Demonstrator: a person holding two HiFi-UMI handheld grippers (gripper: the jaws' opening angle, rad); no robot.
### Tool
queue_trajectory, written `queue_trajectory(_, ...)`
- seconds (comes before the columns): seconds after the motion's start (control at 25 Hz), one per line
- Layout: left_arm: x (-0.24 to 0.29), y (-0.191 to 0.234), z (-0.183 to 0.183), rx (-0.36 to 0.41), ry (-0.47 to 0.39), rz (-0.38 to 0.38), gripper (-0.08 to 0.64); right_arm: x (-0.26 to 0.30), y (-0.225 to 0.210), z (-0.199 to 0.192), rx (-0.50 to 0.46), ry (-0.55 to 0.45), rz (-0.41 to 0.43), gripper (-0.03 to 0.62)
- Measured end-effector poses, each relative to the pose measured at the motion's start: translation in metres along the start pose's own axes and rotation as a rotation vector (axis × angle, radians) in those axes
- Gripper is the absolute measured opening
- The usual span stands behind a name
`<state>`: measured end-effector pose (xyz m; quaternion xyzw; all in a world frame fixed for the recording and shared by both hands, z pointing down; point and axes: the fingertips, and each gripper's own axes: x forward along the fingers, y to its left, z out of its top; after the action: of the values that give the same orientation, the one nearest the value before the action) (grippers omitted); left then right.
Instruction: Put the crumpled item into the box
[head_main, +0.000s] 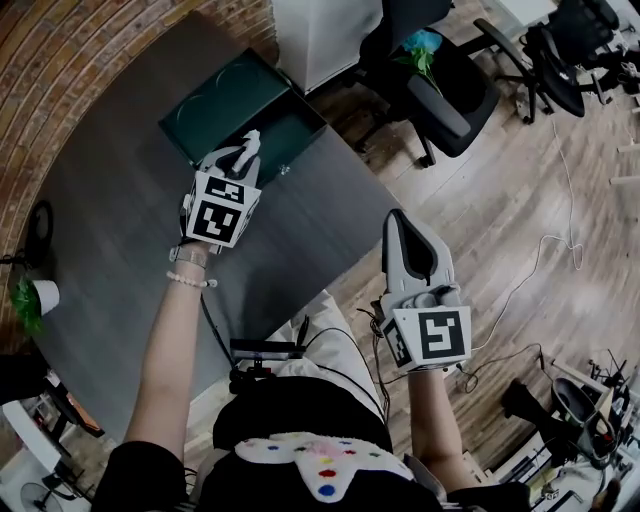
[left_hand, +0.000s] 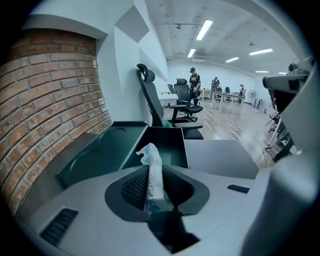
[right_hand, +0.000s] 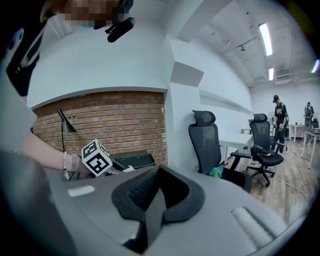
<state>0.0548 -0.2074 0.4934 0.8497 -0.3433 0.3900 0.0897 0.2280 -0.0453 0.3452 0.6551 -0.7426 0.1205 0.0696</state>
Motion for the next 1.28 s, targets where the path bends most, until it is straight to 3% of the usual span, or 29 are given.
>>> queue_trajectory(0.4,0.002,-0.014,-0.002,0.011,0.018,-0.051,0.207,-0.006,-0.001,-0.004,0.011,0.006,-0.008,0.009)
queue_trajectory(0.8,-0.034,-0.007,-0.002,-0.019,-0.045,-0.010,0.221,-0.007,0.022,0.005,-0.008,-0.006,0.027,0.009)
queue_trajectory(0.88,-0.048,-0.003,0.003,-0.027,-0.083,0.012,0.196,-0.007,0.029,0.009,-0.014,-0.013,0.038,0.009)
queue_trajectory(1.04,-0.085,0.007,0.016,-0.062,-0.180,0.060,0.067,-0.005,0.045,0.019,-0.031,-0.029,0.072,0.009)
queue_trajectory(1.28,-0.149,0.014,0.032,-0.058,-0.309,0.111,0.021,-0.001,0.078,0.035,-0.058,-0.059,0.132,0.009)
